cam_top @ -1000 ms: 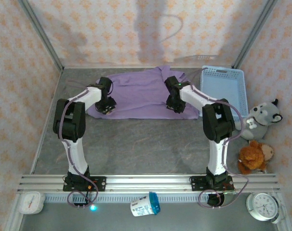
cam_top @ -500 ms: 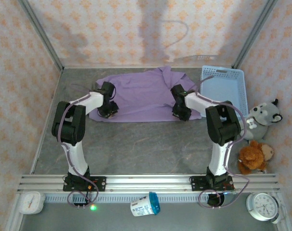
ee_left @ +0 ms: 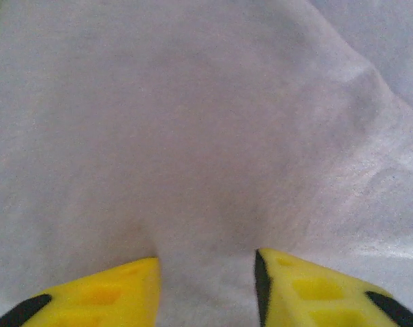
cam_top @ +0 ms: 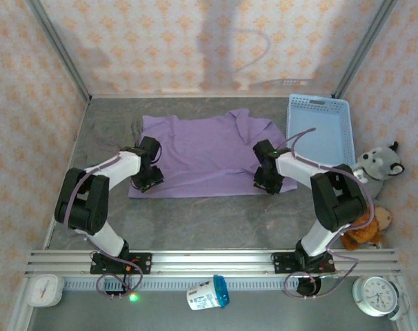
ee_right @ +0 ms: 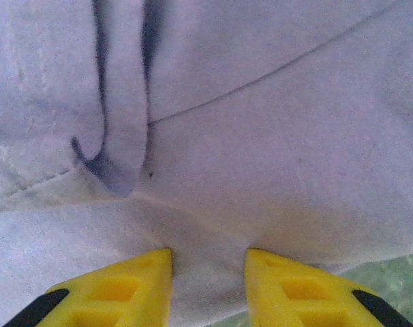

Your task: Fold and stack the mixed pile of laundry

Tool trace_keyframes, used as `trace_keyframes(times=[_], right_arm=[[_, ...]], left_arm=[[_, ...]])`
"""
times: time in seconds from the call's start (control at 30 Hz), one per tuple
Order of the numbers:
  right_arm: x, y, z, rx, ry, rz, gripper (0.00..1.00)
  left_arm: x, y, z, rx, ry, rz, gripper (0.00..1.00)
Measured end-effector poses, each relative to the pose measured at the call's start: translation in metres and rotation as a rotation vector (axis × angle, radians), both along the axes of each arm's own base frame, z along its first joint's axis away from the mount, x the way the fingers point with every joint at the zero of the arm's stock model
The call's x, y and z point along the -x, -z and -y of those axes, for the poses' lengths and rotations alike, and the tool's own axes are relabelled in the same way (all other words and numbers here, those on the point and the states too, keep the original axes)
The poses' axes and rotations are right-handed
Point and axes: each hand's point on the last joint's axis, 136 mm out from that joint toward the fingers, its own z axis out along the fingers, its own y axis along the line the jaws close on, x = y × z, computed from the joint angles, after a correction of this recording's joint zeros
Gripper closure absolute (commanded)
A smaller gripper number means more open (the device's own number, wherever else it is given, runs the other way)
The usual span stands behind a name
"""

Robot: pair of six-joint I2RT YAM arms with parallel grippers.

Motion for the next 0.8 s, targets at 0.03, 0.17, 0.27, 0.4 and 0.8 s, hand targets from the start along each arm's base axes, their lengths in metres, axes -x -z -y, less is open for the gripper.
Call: trace_keyframes(times=[0.03, 0.17, 0.27, 0.4, 0.8], right_arm=[[0.004, -0.001, -0.002, -0.002, -0.010, -0.010, 0.64], [0.003, -0.016, -0.006, -0.003, -0.024, 0.003, 0.63], [-0.016, -0.033, -0.007, 0.011, -0.017, 0.065, 0.63], [-0.036, -0.045, 0.001, 0.038, 0.013, 0.124, 0.63], [0.002, 0.004, 0.051, 0.153, 0.099, 0.003, 0.62]], left_arm=[[0.001, -0.006, -0.002, -0.010, 0.002, 0.010, 0.47], [-0.008, -0.034, -0.007, -0.028, -0.006, 0.101, 0.48], [-0.017, -0.042, -0.008, -0.031, -0.011, 0.143, 0.51], [-0.022, -0.022, -0.010, -0.055, -0.030, 0.108, 0.55], [-0.013, 0.014, -0.020, -0.099, -0.078, 0.053, 0.54]])
